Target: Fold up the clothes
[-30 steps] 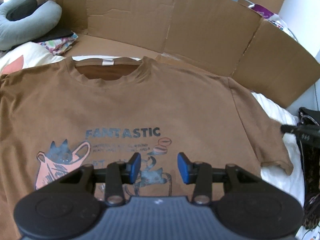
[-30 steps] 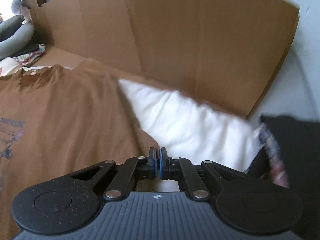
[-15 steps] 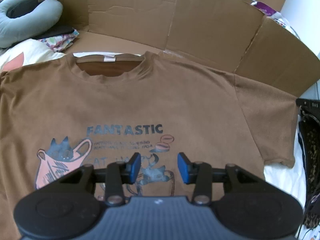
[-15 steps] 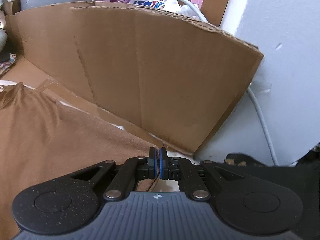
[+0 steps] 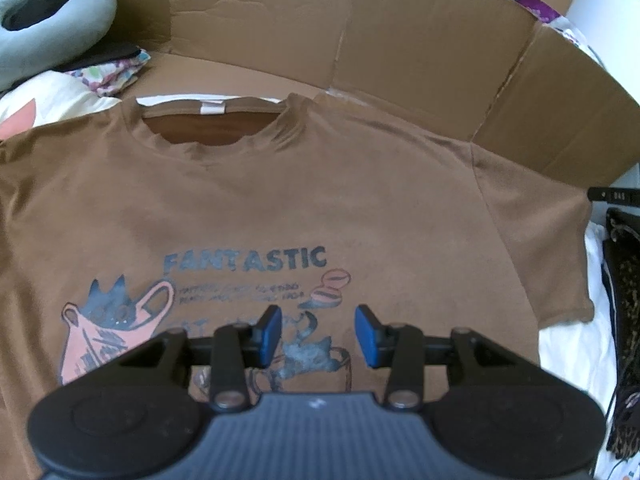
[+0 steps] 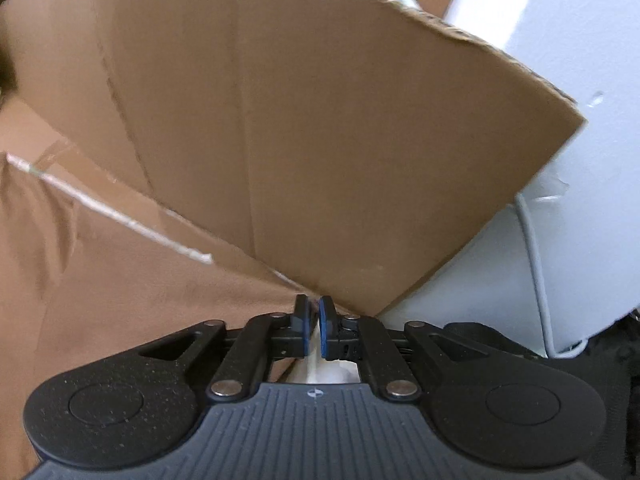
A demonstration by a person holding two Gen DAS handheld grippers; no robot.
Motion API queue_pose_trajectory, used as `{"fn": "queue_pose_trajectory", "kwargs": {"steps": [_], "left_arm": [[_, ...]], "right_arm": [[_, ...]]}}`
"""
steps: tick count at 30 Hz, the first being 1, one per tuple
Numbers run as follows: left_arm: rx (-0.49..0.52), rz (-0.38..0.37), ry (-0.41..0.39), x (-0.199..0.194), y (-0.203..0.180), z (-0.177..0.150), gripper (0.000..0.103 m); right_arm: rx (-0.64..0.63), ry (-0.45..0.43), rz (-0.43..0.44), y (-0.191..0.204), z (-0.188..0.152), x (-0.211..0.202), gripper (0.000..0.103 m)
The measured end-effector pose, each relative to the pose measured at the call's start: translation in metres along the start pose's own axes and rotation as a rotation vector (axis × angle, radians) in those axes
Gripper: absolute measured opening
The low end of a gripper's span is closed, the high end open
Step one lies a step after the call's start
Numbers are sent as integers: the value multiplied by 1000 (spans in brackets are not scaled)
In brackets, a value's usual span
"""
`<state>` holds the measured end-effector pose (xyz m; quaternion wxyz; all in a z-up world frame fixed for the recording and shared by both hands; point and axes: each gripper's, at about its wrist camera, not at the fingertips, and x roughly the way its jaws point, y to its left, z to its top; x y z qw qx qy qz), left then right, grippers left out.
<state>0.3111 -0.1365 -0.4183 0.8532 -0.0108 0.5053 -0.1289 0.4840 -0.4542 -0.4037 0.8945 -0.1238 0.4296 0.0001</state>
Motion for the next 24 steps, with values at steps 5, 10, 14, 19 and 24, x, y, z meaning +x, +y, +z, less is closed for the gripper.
{"fn": "queue_pose_trajectory", "kwargs": {"steps": [5,10,14,19,24], "left_arm": [[-9,-3,2,0,1,-1,43],[-16,-6,2,-4,1,-2,43],[-26,-12,5,-6,1,-4,43],[-25,-10,5,-9,2,-8,43],[-33,-5,17,-9,3,-14,43]], "right_arm": [[30,-49,36,-1,-8,-22,30],[109,-96,137,4,-34,-51,33],[134,-87,149,16,-56,-59,33],[122,-75,145,28,-69,-57,34],[137,-41,140,34,-80,-52,35]]}}
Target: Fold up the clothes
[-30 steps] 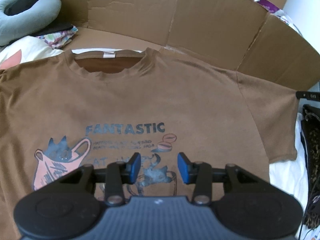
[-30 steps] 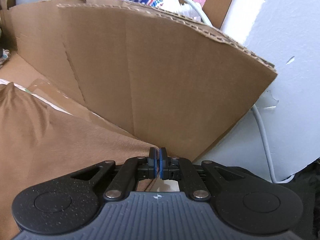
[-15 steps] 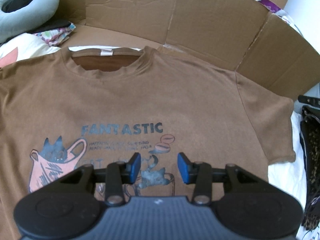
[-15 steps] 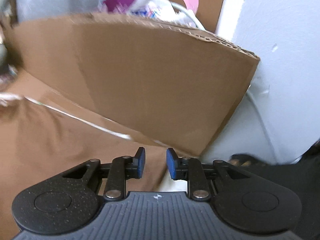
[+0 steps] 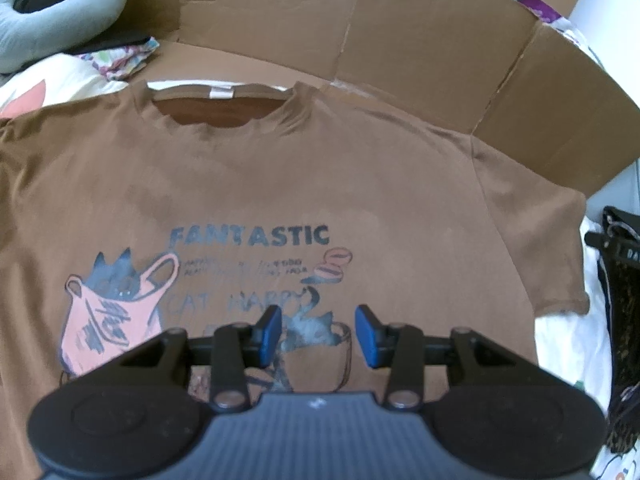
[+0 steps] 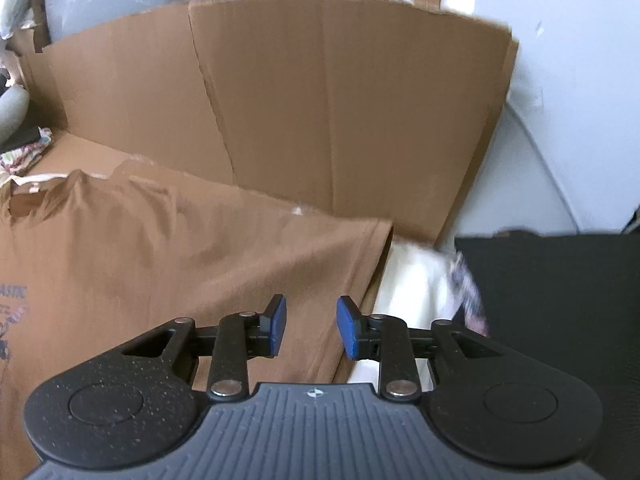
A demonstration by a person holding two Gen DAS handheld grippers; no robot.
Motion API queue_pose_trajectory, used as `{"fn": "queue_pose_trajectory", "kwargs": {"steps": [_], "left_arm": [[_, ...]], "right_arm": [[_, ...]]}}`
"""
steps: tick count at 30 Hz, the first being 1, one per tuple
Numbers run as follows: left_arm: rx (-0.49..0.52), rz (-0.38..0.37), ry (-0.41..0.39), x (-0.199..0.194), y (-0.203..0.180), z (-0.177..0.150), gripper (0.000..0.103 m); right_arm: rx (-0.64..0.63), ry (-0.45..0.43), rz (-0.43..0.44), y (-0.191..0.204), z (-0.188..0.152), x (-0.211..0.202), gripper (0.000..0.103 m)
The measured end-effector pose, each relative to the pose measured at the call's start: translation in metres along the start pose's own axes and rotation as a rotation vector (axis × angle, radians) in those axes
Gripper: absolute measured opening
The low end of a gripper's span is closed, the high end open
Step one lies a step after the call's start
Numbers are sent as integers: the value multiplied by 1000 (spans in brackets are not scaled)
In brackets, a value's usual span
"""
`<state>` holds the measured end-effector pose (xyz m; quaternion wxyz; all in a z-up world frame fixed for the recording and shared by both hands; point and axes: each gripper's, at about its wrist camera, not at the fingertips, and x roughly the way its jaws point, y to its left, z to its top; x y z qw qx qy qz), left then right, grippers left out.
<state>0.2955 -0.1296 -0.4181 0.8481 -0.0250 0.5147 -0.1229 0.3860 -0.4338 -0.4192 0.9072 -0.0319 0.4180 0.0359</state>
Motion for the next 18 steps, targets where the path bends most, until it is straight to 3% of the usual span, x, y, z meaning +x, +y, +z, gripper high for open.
{"fn": "queue_pose_trajectory", "kwargs": {"steps": [9,18], "left_arm": [[-3,-11,21,5,-1,-6,43],[-9,-12,31,10,2,-6,43]], "right_arm": [[94,65,-82,2,-39,11,35],[147,55,-58,-4,-33,22,35]]}}
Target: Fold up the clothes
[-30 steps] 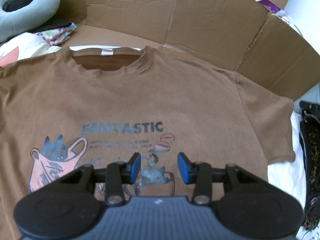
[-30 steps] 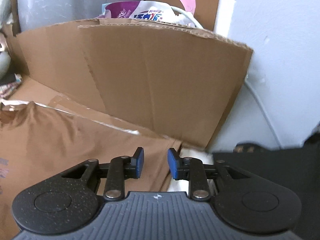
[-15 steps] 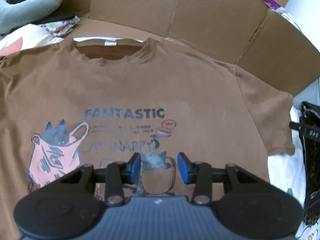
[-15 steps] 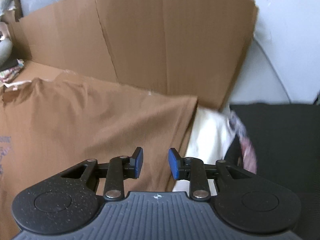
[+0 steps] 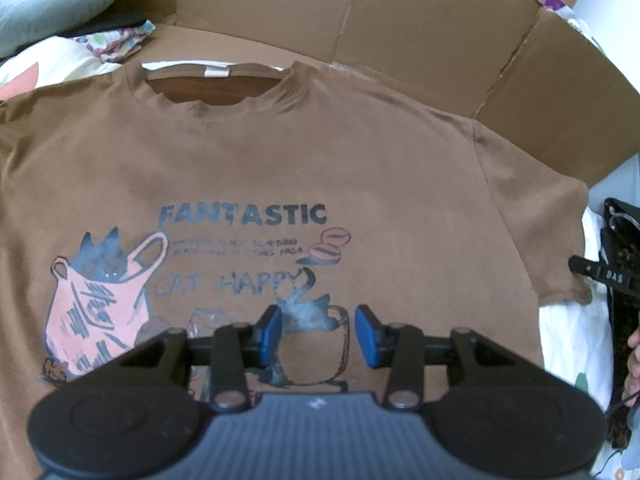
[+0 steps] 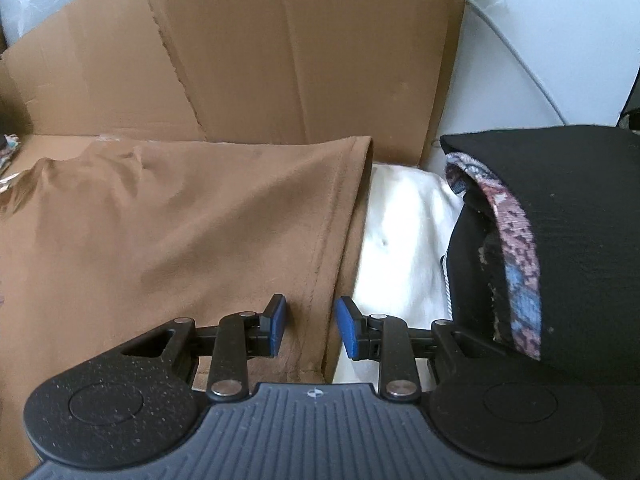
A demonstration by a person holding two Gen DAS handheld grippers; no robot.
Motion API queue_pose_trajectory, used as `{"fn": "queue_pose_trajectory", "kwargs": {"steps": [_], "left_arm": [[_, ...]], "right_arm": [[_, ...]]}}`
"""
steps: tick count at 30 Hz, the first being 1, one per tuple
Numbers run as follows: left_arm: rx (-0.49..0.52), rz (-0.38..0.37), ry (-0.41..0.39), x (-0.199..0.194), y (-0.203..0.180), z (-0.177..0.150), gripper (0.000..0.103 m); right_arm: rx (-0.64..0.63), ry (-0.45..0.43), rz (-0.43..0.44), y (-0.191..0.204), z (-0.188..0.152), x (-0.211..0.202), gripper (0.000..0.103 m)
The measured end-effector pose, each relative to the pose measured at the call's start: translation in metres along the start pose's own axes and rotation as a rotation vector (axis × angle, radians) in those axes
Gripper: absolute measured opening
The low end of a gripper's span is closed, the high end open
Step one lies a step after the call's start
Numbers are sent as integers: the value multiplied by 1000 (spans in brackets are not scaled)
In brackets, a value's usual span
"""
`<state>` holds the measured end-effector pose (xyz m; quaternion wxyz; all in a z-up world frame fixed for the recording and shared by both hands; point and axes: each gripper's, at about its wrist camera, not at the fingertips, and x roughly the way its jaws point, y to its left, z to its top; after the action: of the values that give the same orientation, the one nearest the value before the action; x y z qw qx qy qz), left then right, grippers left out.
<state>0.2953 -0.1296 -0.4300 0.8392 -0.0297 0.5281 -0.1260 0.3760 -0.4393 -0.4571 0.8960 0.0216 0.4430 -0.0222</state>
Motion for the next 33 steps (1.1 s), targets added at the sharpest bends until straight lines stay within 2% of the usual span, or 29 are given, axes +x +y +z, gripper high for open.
{"fn": "queue_pose_trajectory", "kwargs": {"steps": [4,7,8,18,25,30,33], "left_arm": [[-4,1,2,0,2,-1,43],[-6,1,3,0,2,-1,43],[-7,0,3,0,2,-1,43],[-6,-2,8,-1,3,-3,43],[2,-1,13,0,1,-5,43],[-2,1,14,-1,2,-5,43],[-1,0,14,-1,-1,-6,43]], "right_arm": [[1,5,-5,1,1,4,33],[2,13,8,0,2,2,5],[-1,12,5,-1,3,0,0],[-53,16,-67,0,-1,-7,0],[-46,35,-124,-2,-5,-2,0],[-3,-37,-66,-4,-3,-20,1],[-27,-93,-14,0,-3,-32,3]]}}
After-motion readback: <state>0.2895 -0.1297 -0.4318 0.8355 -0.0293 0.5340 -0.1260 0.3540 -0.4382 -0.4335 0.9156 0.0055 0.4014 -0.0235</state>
